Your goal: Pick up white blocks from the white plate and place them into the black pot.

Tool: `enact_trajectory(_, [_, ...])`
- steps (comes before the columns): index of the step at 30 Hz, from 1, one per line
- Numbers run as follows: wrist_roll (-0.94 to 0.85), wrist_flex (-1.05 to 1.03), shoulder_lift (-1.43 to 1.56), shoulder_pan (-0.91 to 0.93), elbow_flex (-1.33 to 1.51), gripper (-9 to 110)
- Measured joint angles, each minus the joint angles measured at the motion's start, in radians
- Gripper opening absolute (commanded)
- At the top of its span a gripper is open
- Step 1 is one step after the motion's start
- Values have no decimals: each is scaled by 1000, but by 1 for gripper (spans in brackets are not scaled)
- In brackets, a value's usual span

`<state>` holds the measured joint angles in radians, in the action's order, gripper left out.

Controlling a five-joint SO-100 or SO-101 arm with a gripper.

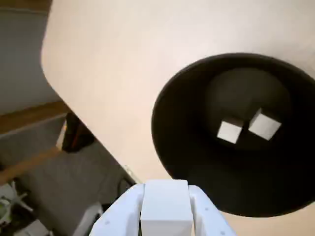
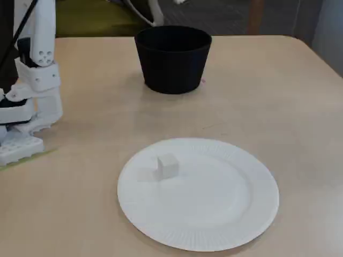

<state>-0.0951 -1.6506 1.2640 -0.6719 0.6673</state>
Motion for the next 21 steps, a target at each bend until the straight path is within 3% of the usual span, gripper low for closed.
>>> enact_trajectory(21, [-41,0,-222,-28,63,-2])
